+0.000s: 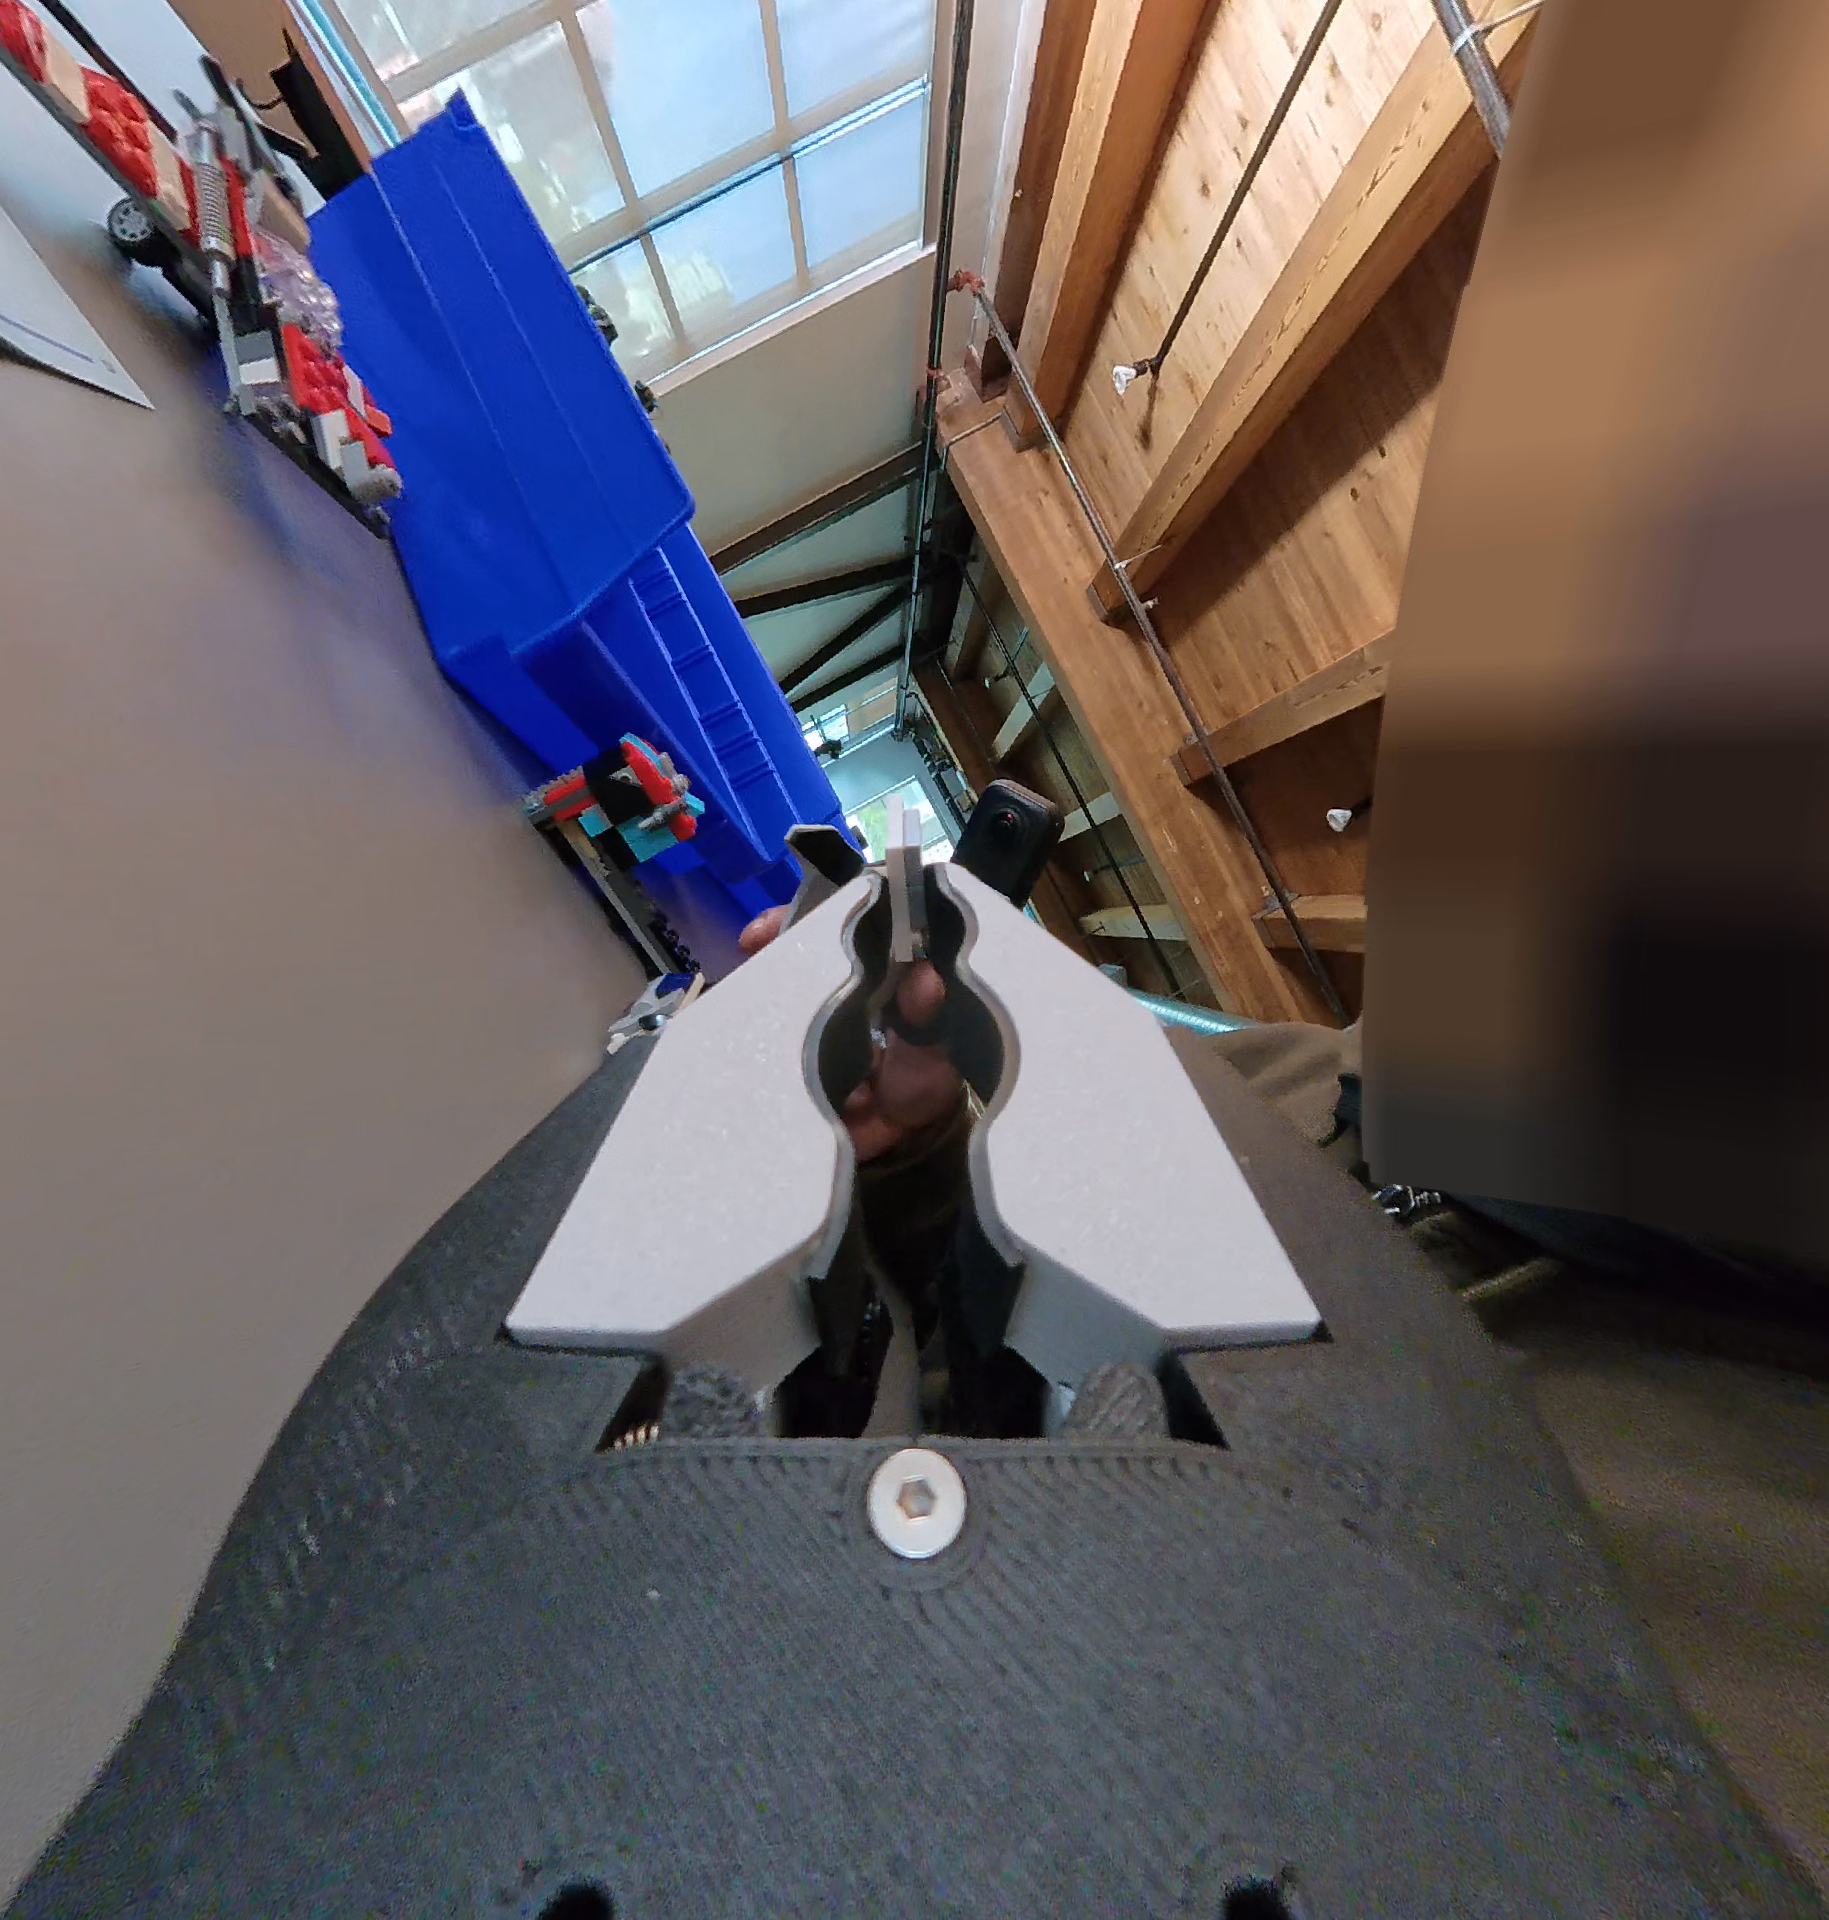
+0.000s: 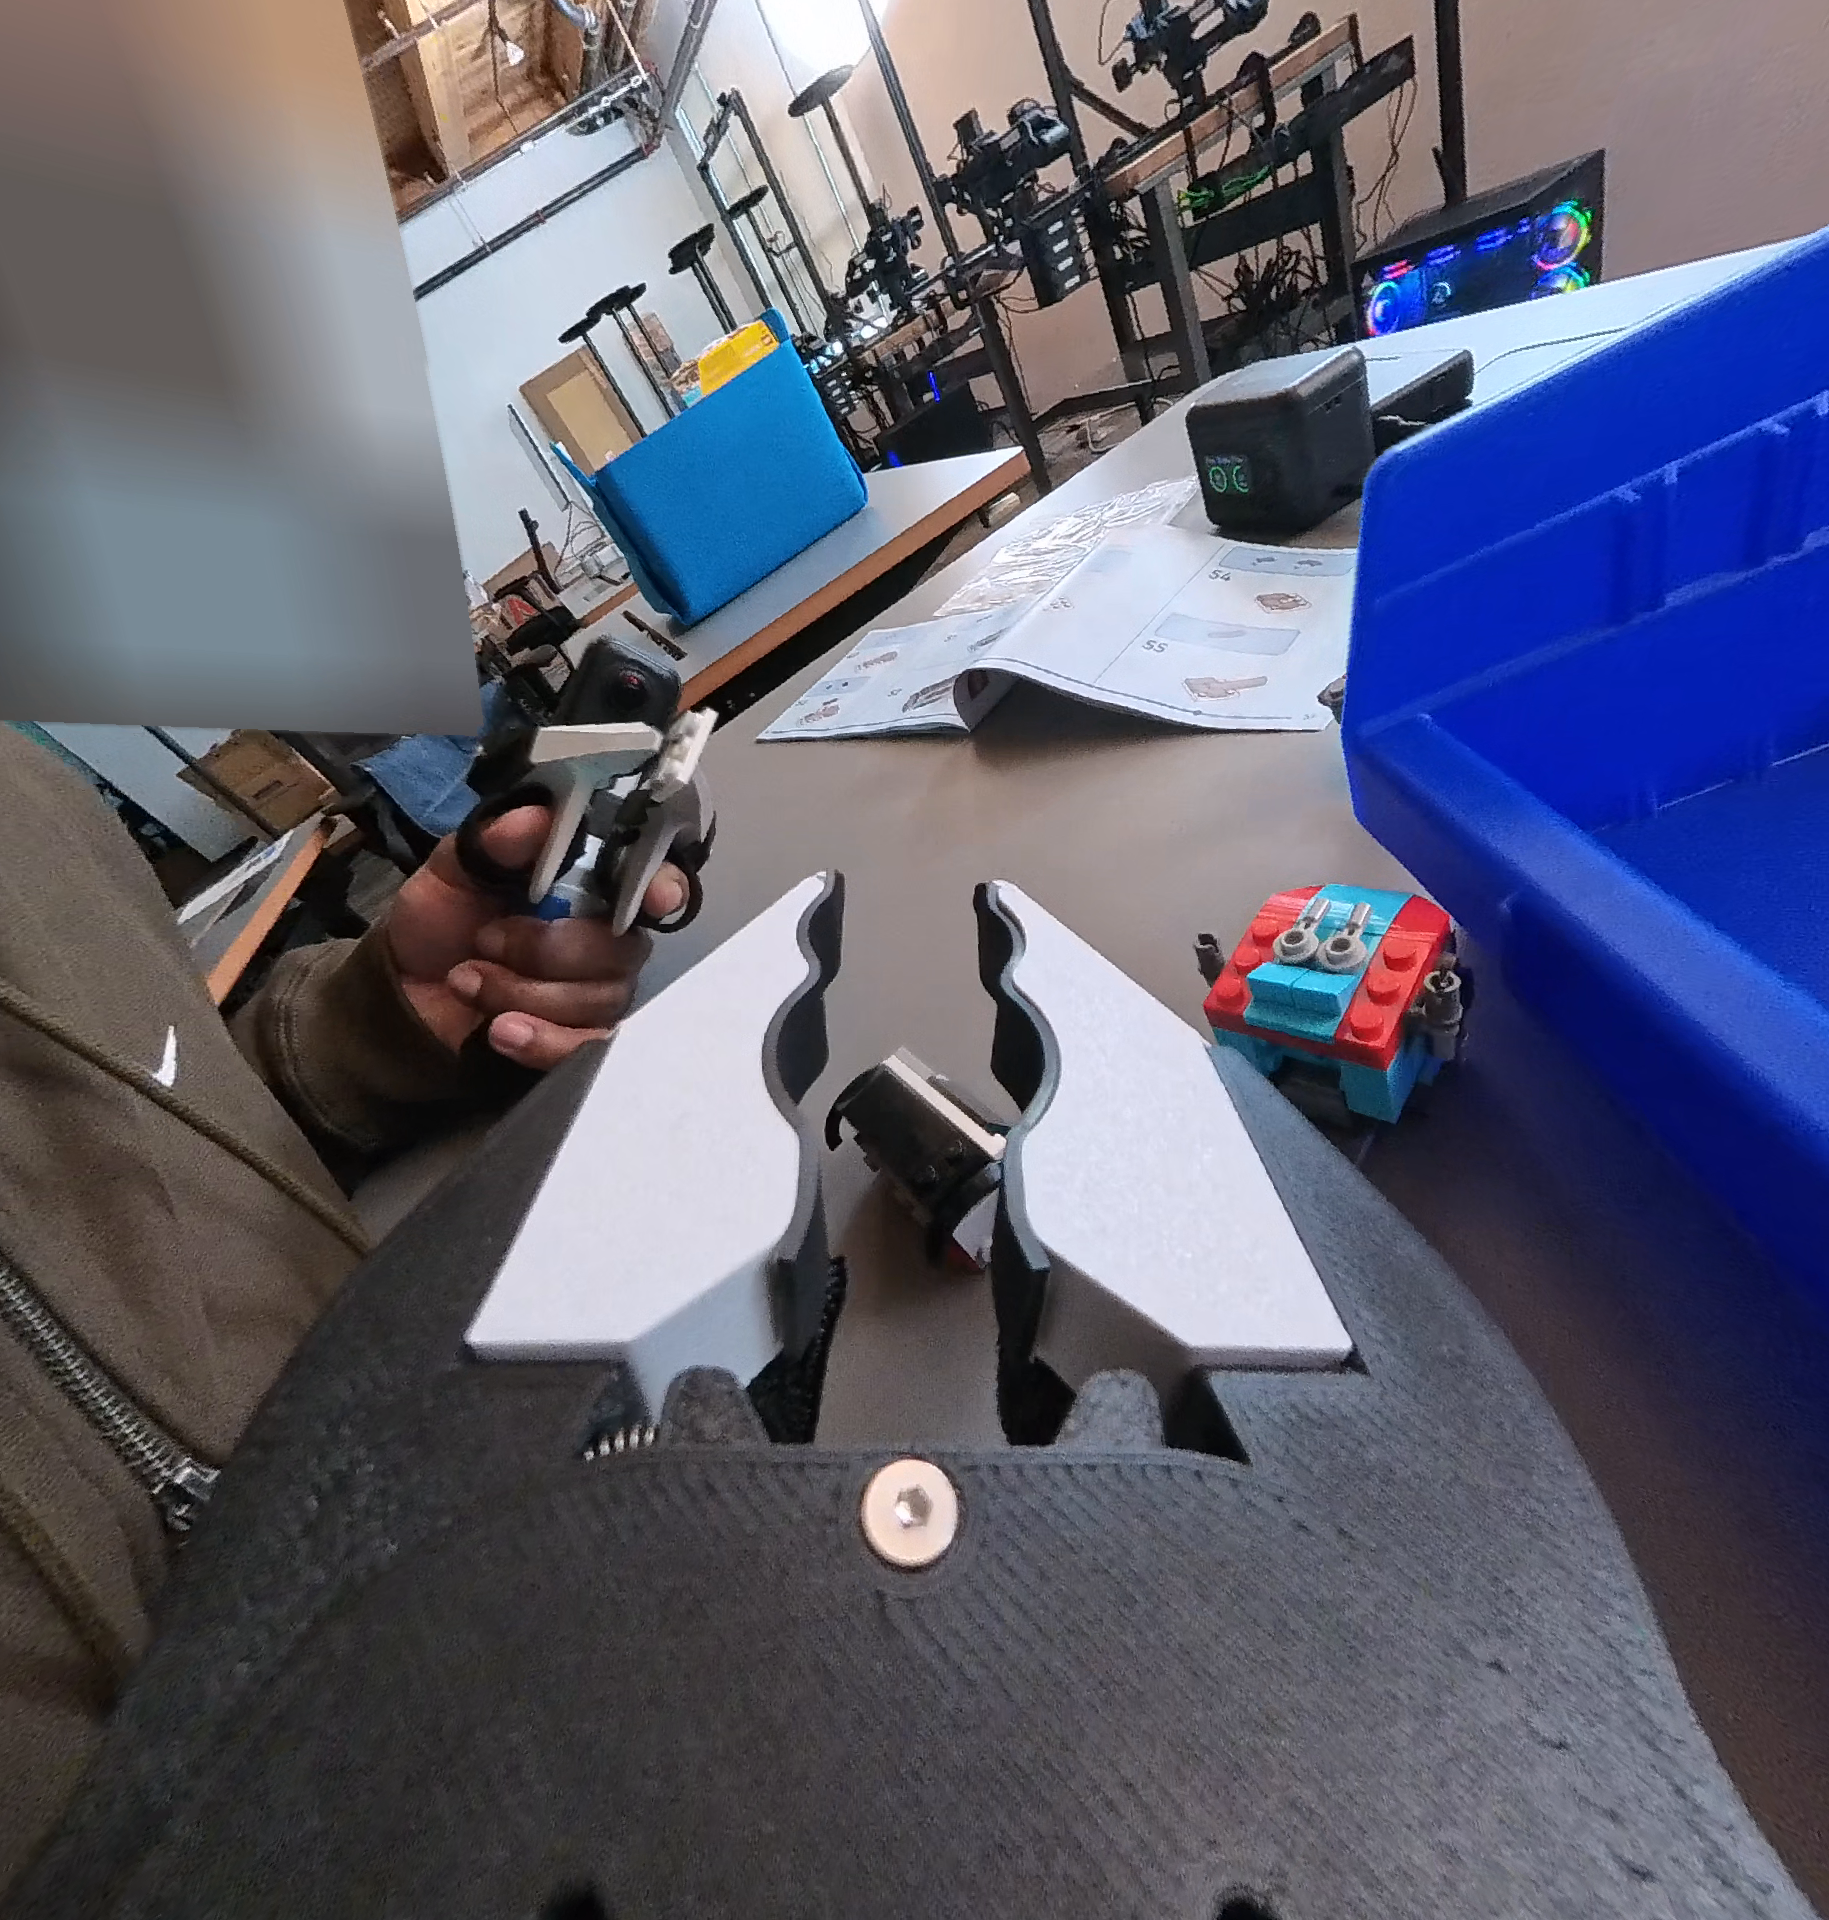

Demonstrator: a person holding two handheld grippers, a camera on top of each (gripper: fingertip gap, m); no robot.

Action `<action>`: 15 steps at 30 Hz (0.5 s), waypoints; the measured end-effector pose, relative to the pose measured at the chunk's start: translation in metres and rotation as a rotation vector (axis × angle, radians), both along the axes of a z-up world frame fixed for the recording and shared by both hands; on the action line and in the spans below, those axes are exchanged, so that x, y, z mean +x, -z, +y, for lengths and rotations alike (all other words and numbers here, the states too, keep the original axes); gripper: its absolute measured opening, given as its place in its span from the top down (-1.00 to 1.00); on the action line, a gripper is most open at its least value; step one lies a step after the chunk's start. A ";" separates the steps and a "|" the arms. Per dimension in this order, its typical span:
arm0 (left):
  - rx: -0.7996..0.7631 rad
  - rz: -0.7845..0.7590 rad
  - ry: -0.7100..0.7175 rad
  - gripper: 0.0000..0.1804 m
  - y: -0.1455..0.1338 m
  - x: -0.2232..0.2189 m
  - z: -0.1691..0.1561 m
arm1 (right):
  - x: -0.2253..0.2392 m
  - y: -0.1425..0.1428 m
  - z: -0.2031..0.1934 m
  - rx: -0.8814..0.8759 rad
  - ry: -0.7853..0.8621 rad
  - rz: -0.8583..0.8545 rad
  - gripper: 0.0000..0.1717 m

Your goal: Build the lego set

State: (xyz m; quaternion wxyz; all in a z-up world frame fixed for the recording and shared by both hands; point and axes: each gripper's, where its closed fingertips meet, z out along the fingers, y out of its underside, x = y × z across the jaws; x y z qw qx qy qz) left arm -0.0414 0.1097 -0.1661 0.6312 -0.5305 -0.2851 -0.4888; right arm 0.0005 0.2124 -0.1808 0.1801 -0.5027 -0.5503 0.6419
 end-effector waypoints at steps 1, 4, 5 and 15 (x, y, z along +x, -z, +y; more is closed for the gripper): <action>-0.006 -0.006 -0.004 0.92 0.001 -0.001 0.000 | 0.000 0.000 0.000 -0.005 0.001 -0.001 0.69; -0.028 -0.010 -0.010 0.93 0.004 -0.002 0.002 | 0.000 0.000 0.001 -0.013 -0.005 -0.003 0.69; -0.034 -0.013 -0.013 0.92 0.005 -0.003 0.002 | 0.000 0.000 0.000 -0.015 -0.007 -0.003 0.69; -0.036 -0.026 -0.023 0.93 0.006 -0.005 0.002 | 0.000 0.000 0.002 -0.035 -0.011 -0.008 0.69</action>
